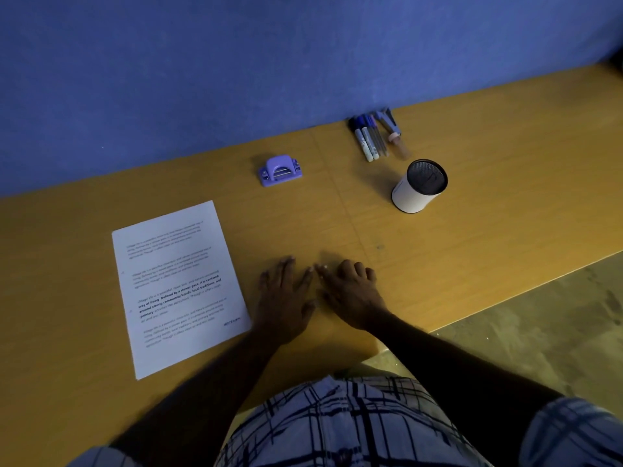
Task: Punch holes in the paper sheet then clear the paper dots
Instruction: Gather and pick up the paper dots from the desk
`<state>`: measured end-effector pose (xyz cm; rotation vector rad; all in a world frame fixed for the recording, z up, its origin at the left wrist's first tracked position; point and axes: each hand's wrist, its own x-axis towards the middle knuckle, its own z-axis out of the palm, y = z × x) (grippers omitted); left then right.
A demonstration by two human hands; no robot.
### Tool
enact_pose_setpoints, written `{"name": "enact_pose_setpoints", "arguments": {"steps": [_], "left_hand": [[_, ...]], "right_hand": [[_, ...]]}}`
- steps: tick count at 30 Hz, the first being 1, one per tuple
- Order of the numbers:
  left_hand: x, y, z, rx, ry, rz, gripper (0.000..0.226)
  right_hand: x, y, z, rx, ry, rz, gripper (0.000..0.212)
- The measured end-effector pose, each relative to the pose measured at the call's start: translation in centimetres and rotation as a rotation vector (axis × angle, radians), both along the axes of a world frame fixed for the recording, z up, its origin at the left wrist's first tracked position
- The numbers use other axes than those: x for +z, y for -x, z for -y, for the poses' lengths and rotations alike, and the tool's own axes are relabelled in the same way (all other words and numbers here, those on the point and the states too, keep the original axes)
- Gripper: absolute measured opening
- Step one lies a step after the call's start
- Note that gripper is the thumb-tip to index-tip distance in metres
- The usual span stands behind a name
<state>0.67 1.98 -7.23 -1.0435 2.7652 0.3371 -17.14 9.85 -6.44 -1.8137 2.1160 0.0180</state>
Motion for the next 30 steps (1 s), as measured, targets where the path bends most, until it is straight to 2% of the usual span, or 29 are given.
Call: {"name": "enact_pose_setpoints", "arguments": {"steps": [1, 3, 6, 9, 13, 18, 23, 30], "left_hand": [[0.1, 0.0, 0.3, 0.003, -0.006, -0.038, 0.067], [0.4, 0.2, 0.8, 0.03, -0.074, -0.207, 0.057], [1.2, 1.2, 1.6, 0.243, -0.449, -0.536, 0.04], [2.4, 2.9, 1.8, 0.536, -0.813, -0.675, 0.032], [2.8, 4.8, 1.6, 0.747, -1.055, -0.881, 0.024], [3.4, 6.7, 1.7, 0.746, -1.147, -0.918, 0.019], [5.8, 10.9, 2.7, 0.749, -1.254, -0.965, 0.02], [9.3, 19.3, 5.8, 0.636, -1.181, -0.929, 0.018]], "right_hand": [[0.1, 0.1, 0.2, -0.072, 0.017, 0.143, 0.056], [0.8, 0.5, 0.8, -0.326, 0.097, 0.556, 0.041], [2.3, 0.8, 1.4, -0.775, 0.142, 1.144, 0.031], [3.0, 1.4, 1.3, -0.942, 0.033, 1.462, 0.031], [3.4, 2.3, 1.1, -0.978, -0.043, 1.624, 0.034], [4.6, 3.9, 1.0, -0.962, -0.029, 1.718, 0.032], [6.5, 6.9, 1.5, -0.959, 0.103, 1.754, 0.031], [10.3, 13.6, 3.2, -0.941, 0.334, 1.649, 0.025]]}}
